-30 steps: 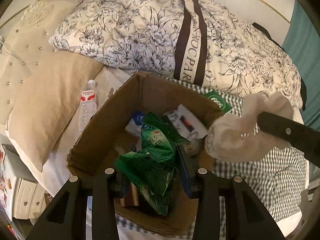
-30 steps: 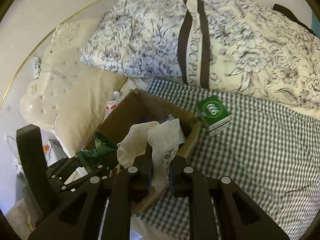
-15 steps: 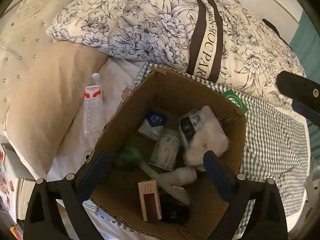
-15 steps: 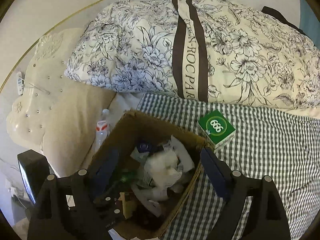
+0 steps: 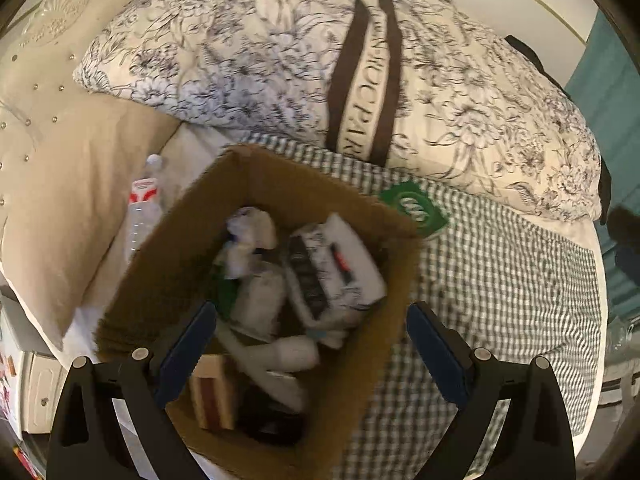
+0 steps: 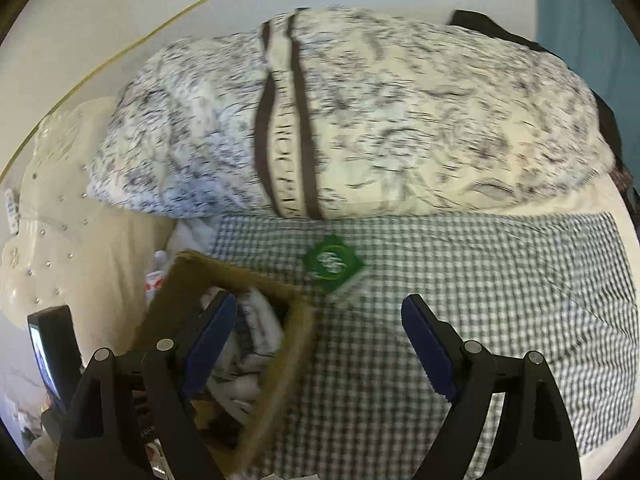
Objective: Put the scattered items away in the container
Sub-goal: 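Move the left gripper to the green medicine box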
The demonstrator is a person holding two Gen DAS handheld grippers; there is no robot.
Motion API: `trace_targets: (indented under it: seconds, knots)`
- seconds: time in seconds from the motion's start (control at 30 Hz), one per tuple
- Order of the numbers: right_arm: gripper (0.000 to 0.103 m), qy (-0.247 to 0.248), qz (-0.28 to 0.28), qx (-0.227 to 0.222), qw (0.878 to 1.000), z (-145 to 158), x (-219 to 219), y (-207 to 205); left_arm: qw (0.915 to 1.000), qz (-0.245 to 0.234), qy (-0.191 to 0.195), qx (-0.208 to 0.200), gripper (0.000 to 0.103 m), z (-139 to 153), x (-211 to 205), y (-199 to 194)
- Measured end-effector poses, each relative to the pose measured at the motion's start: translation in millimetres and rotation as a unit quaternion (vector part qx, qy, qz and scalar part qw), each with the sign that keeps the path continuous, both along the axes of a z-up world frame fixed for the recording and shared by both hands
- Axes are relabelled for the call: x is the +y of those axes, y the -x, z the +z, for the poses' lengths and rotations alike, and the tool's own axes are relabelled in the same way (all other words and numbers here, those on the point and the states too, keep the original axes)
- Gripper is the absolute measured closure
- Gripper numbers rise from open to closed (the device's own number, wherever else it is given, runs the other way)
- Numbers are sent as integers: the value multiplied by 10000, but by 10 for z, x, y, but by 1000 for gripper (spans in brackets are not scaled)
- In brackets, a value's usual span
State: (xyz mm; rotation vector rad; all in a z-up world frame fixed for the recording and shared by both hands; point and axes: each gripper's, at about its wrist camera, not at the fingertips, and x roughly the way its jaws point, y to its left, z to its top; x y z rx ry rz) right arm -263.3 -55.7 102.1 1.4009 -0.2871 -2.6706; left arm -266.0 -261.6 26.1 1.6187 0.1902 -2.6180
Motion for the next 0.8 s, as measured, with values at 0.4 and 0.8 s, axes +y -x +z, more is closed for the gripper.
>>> trace_targets:
  seconds: [0.4,0.8]
  knots:
    - [14,204,-125,-367,9990,-327,1441,-60,9976,683,31,102,4,-194,1273,69]
    - [14,428,-672,-1121,9905,-1004,2449,170,9937,994,450,-239,4,-843,1758,678]
